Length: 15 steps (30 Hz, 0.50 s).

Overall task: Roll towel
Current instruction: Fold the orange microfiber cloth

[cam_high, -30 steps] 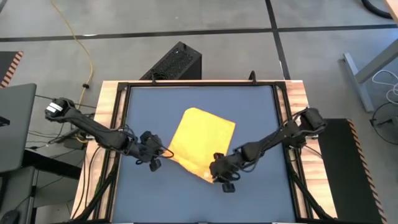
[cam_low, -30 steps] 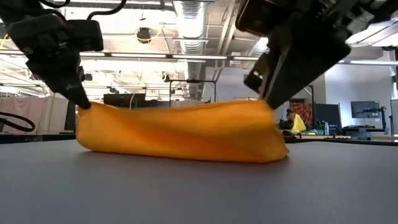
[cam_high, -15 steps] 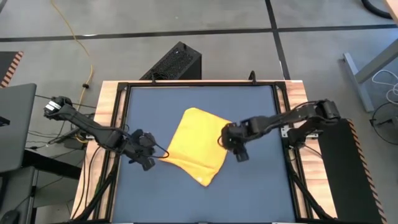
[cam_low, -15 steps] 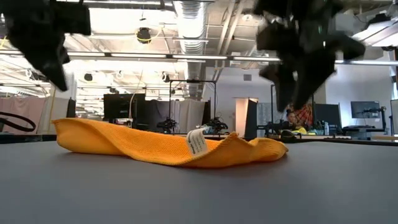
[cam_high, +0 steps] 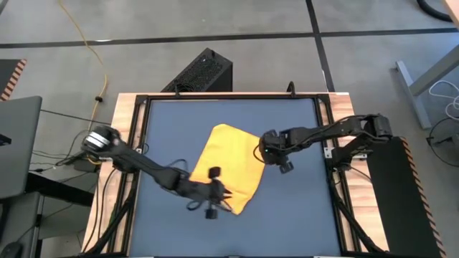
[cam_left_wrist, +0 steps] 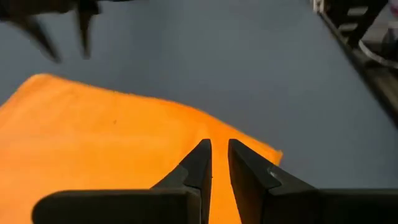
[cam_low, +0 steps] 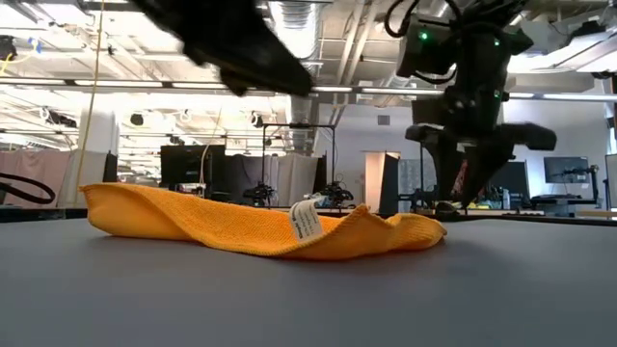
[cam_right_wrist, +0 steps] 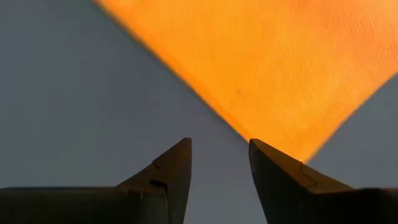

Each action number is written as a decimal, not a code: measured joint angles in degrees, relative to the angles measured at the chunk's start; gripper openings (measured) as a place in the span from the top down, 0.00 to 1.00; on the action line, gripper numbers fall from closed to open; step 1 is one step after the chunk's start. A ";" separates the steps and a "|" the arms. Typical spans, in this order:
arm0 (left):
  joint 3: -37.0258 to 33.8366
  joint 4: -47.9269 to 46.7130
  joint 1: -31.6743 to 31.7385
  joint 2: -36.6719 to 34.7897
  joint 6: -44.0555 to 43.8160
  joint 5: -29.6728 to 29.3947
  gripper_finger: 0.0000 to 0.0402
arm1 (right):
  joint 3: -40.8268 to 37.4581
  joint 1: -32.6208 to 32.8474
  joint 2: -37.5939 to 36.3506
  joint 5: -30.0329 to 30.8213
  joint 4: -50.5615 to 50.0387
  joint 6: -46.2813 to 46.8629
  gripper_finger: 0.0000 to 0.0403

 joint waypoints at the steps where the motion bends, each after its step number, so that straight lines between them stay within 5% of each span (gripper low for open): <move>1: 2.82 -2.29 0.34 2.54 0.86 1.10 0.87 | 0.00 -0.06 0.28 1.26 -0.07 -2.68 0.54; 9: 27.22 -29.27 0.82 18.13 -0.23 7.02 0.65 | 0.00 -1.99 0.35 4.99 0.37 -12.78 0.54; 15: 37.31 -32.57 -0.29 24.39 -2.21 11.52 0.56 | 0.00 -4.47 0.35 5.40 -0.20 -13.17 0.54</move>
